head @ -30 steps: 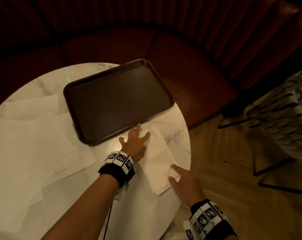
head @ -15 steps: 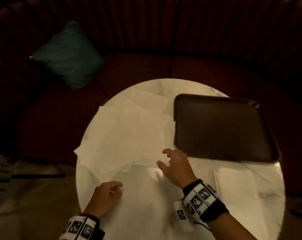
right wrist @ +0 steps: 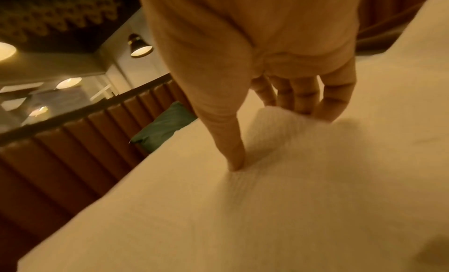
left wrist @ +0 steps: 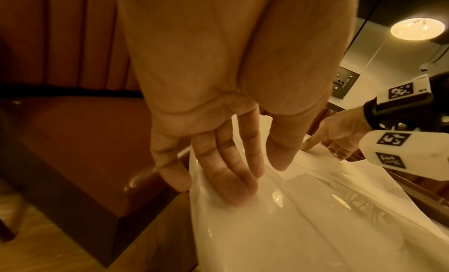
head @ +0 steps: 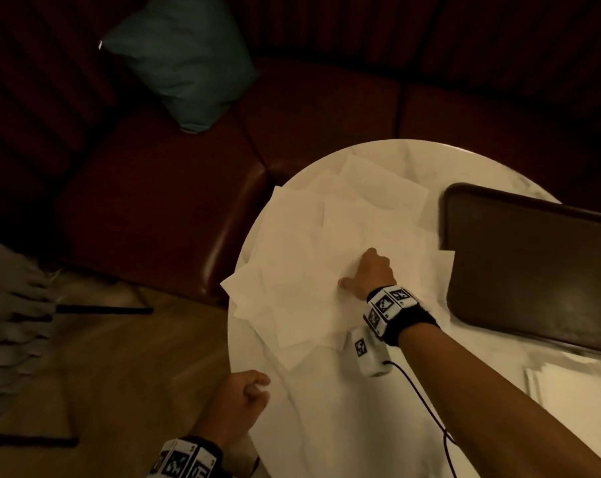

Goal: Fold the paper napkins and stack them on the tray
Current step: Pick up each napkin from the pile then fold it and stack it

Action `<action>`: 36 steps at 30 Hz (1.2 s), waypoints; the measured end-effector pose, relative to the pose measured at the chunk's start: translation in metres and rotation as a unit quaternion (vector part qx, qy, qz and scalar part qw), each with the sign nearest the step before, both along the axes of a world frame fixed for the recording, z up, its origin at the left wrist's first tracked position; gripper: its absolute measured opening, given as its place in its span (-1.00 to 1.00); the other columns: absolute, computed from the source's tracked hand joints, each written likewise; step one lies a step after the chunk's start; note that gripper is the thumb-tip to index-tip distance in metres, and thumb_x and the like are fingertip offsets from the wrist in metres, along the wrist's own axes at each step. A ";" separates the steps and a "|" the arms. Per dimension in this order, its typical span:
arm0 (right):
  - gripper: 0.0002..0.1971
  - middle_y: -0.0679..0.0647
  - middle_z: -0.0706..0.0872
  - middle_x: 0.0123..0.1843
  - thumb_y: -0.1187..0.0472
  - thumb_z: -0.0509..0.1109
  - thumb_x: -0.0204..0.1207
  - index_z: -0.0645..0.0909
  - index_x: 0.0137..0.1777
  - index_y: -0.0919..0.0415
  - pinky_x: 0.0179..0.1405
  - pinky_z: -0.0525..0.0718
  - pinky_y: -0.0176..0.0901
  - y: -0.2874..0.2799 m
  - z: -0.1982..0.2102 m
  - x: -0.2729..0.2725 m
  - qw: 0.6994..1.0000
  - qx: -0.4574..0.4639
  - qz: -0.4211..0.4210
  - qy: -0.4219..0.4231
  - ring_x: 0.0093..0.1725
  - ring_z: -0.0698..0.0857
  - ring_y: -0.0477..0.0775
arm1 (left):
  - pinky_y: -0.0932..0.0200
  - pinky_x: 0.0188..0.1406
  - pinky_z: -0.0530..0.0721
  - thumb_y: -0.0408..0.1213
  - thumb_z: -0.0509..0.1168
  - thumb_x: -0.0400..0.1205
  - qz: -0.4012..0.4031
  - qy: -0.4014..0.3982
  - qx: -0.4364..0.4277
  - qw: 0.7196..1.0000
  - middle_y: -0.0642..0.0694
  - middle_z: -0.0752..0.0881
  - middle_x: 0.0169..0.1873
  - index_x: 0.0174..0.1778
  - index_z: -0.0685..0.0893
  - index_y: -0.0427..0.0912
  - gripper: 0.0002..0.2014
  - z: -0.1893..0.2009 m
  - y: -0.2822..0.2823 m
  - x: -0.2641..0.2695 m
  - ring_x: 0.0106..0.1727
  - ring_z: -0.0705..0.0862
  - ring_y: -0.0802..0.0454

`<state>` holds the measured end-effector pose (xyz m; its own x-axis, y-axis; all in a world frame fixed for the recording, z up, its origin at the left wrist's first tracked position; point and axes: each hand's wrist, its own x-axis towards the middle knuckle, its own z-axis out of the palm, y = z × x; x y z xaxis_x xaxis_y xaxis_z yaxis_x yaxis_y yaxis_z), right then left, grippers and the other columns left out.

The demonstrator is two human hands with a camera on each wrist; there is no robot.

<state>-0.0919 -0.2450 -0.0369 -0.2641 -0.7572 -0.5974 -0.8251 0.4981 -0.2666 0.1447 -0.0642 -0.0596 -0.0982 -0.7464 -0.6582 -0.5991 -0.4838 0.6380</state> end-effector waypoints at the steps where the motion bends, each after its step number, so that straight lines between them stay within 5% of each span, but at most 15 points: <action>1: -0.17 0.29 0.38 0.43 0.05 0.58 0.34 0.21 0.48 0.33 0.37 0.51 0.14 0.000 0.000 0.001 1.000 0.000 -0.018 -0.007 0.40 0.45 0.32 | 0.20 -0.08 0.67 -0.38 0.35 0.51 -0.009 0.004 0.002 1.000 0.03 0.66 -0.40 -0.23 0.63 0.14 -0.76 -0.002 -0.002 0.002 -0.24 0.69 0.08; 7: -0.25 0.34 0.42 0.40 0.11 0.58 0.35 0.30 0.42 0.37 0.29 0.56 0.09 0.002 -0.001 0.000 0.997 -0.020 -0.072 0.005 0.36 0.51 0.36 | 0.31 -0.19 0.62 -0.32 0.38 0.51 -0.048 0.014 -0.016 0.999 -0.04 0.53 -0.49 -0.25 0.60 0.18 -0.77 -0.006 -0.012 0.006 -0.36 0.59 0.15; 10: -0.51 0.34 0.49 0.35 0.16 0.48 0.45 0.45 0.30 0.36 0.18 0.57 0.01 0.012 -0.003 0.000 0.996 -0.049 -0.069 -0.023 0.27 0.56 0.33 | 0.22 -0.16 0.65 -0.29 0.37 0.53 -0.057 0.010 -0.007 0.998 -0.11 0.60 -0.42 -0.21 0.59 0.17 -0.79 0.000 -0.012 0.005 -0.29 0.67 0.00; 12: -0.60 0.31 0.53 0.36 0.18 0.40 0.53 0.50 0.32 0.33 0.21 0.51 -0.06 0.019 0.004 -0.003 0.995 -0.081 -0.040 -0.039 0.32 0.51 0.30 | 0.18 -0.14 0.67 -0.30 0.36 0.54 -0.040 0.011 -0.010 0.999 -0.16 0.65 -0.34 -0.17 0.59 0.15 -0.81 0.007 -0.013 0.003 -0.18 0.72 -0.12; 15: -0.67 0.27 0.64 0.30 0.19 0.29 0.61 0.59 0.30 0.35 0.17 0.44 -0.18 0.026 0.033 -0.015 0.990 -0.118 0.060 -0.053 0.34 0.53 0.28 | 0.44 -0.16 0.62 -0.36 0.35 0.56 0.017 0.020 -0.064 0.998 -0.12 0.71 -0.14 -0.05 0.61 0.03 -0.82 0.026 -0.024 -0.004 -0.05 0.71 -0.04; 19: -0.69 0.19 0.69 0.22 0.10 0.33 0.59 0.65 0.25 0.22 0.04 0.48 -0.24 0.032 0.082 -0.052 0.983 -0.101 0.137 -0.061 0.19 0.65 0.21 | 0.17 0.14 0.58 -0.23 0.51 0.41 0.054 -0.002 -0.171 0.984 -0.04 0.62 0.04 0.33 0.51 0.01 -0.44 0.064 -0.061 -0.030 0.12 0.61 0.04; 23: -0.67 0.15 0.61 0.19 0.04 0.42 0.52 0.62 0.24 0.11 -0.07 0.53 -0.18 0.053 0.122 -0.086 0.980 -0.082 0.179 -0.033 -0.04 0.62 0.12 | 0.04 0.45 0.40 -0.02 0.59 0.26 -0.042 -0.026 -0.242 0.969 -0.05 0.42 0.42 0.56 0.20 0.07 -0.02 0.102 -0.098 -0.077 0.43 0.40 0.04; 26: -0.68 0.08 0.63 0.20 0.00 0.45 0.47 0.65 0.22 -0.02 0.09 0.59 -0.14 0.074 0.145 -0.110 0.970 -0.092 0.224 -0.023 0.07 0.63 0.11 | 0.05 0.31 0.57 -0.06 0.60 0.26 -0.112 0.034 -0.187 0.975 0.02 0.62 0.27 0.39 0.51 0.00 -0.25 0.123 -0.109 -0.118 0.29 0.58 0.07; 29: -0.73 -0.02 0.56 0.09 -0.01 0.44 0.48 0.66 0.17 -0.05 -0.04 0.50 -0.24 0.104 0.171 -0.143 0.972 -0.113 0.202 -0.040 -0.04 0.57 -0.01 | 0.21 -0.25 0.62 -0.22 0.55 0.36 -0.163 0.065 -0.184 0.967 0.03 0.75 -0.35 -0.29 0.73 -0.04 -0.88 0.138 -0.099 -0.157 -0.24 0.71 0.15; 30: -0.75 -0.05 0.58 0.05 -0.03 0.43 0.49 0.67 0.15 -0.06 -0.06 0.49 -0.25 0.116 0.181 -0.156 0.972 -0.127 0.190 -0.054 -0.07 0.57 -0.04 | 0.25 -0.32 0.59 -0.26 0.54 0.38 -0.163 0.081 -0.186 0.966 0.01 0.74 -0.43 -0.39 0.71 -0.04 -0.87 0.143 -0.093 -0.169 -0.35 0.69 0.18; 33: -0.69 -0.21 0.70 -0.07 -0.12 0.48 0.40 0.68 0.13 -0.12 -0.07 0.60 -0.23 0.155 0.203 -0.208 0.957 -0.231 0.097 -0.148 -0.09 0.66 -0.17 | 0.11 -0.18 0.73 -0.24 0.57 0.33 -0.130 0.160 -0.157 0.966 -0.19 0.81 -0.28 -0.26 0.76 -0.21 -0.82 0.160 -0.075 -0.205 -0.26 0.78 0.02; 36: -0.41 0.00 0.80 0.03 -0.24 0.56 0.21 0.64 0.23 -0.05 -0.02 0.71 -0.12 0.205 0.197 -0.258 0.897 -0.287 -0.089 -0.325 -0.01 0.76 -0.07 | -0.06 -0.07 0.76 -0.29 0.57 0.29 -0.102 0.242 -0.134 0.956 -0.27 0.81 -0.15 -0.16 0.75 -0.33 -0.72 0.178 -0.061 -0.243 -0.15 0.79 -0.13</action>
